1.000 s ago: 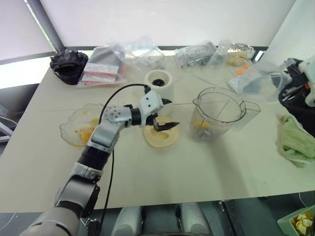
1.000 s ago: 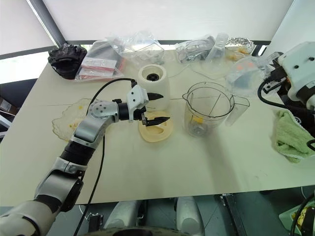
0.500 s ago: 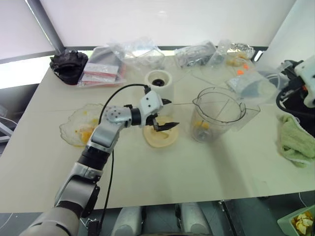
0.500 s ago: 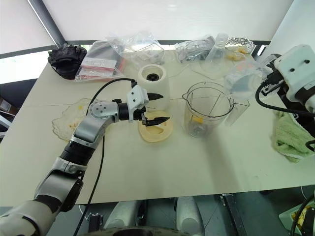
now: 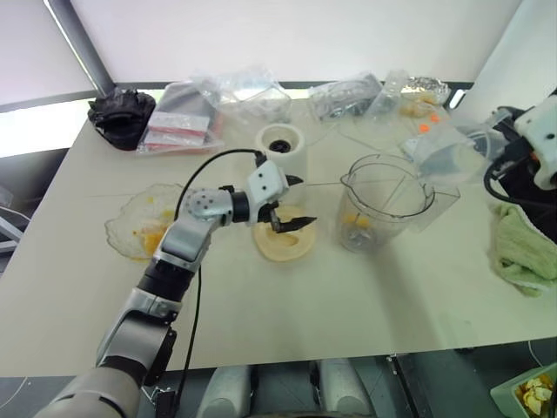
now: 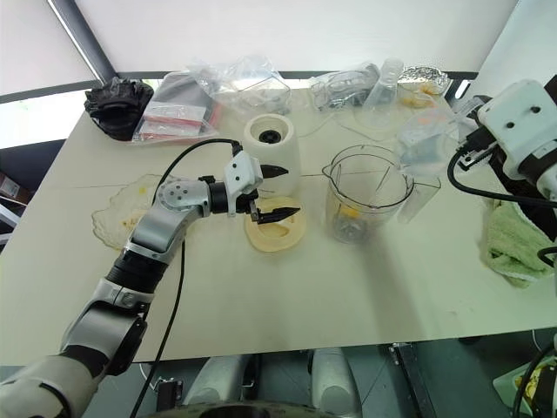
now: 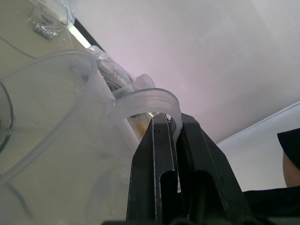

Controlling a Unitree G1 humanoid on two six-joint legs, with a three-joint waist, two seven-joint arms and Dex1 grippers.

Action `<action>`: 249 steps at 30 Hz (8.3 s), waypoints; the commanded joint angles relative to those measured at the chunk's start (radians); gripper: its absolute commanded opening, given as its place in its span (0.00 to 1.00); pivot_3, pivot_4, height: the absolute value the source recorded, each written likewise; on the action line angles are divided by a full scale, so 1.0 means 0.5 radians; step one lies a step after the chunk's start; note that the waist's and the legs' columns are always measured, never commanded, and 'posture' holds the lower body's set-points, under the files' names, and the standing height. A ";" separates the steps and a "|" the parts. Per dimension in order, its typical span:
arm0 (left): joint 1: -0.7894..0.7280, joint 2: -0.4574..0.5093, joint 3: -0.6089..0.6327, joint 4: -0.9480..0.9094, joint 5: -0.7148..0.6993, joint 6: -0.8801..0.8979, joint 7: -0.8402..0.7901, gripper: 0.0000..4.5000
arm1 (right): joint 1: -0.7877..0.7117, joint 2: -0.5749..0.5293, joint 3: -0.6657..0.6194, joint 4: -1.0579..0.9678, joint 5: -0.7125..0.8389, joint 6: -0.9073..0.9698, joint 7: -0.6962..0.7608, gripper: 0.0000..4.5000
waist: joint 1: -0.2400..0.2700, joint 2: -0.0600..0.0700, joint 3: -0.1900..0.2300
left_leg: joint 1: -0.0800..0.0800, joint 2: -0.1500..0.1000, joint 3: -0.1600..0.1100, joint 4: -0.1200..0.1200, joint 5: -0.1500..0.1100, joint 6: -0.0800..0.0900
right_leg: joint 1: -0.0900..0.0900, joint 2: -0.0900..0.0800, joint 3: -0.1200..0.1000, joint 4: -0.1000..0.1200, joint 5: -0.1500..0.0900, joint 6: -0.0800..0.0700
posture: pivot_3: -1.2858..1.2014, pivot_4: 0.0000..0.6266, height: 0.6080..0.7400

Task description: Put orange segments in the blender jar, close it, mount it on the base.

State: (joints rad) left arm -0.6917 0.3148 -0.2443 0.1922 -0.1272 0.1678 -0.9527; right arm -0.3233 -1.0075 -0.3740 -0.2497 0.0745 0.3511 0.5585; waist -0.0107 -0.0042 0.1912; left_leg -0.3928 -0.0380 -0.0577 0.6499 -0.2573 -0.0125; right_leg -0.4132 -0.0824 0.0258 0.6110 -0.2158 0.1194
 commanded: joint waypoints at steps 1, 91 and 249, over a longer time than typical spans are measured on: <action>-0.006 0.007 0.006 -0.070 0.003 -0.032 0.006 1.00 | -0.055 -0.004 -0.066 -0.077 0.012 0.001 -0.019 0.01 | 0.000 0.000 0.000 | 0.000 0.000 0.000 0.000 0.000 0.000 | 0.000 0.000 0.000 0.000 0.000 0.000 | 0.52 0.24 1.00; 0.077 0.075 -0.016 -0.236 0.019 0.060 0.034 1.00 | 0.029 1.047 -0.623 1.379 0.789 -0.289 -1.052 0.99 | -0.019 0.005 -0.003 | 0.004 -0.001 0.007 0.001 0.000 0.000 | 0.001 0.002 0.003 0.006 0.000 0.000 | 0.52 0.24 1.00; -0.698 0.296 0.290 0.641 0.015 0.068 -0.990 0.06 | 0.493 1.276 0.145 -0.278 0.575 0.340 -0.819 0.22 | -0.021 -0.028 0.007 | -0.028 -0.003 -0.004 0.033 -0.002 0.004 | -0.026 0.002 -0.003 0.035 0.002 0.003 | 0.52 0.24 1.00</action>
State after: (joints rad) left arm -1.0322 0.4383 -0.1298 0.6143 -0.0668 0.1359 -1.4219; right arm -0.0741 -0.3759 -0.3141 -0.3180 0.3327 0.5142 0.1364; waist -0.0211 -0.0181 0.1946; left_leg -0.4067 -0.0390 -0.0601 0.6662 -0.2585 -0.0103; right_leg -0.4271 -0.0810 0.0249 0.6294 -0.2148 0.1210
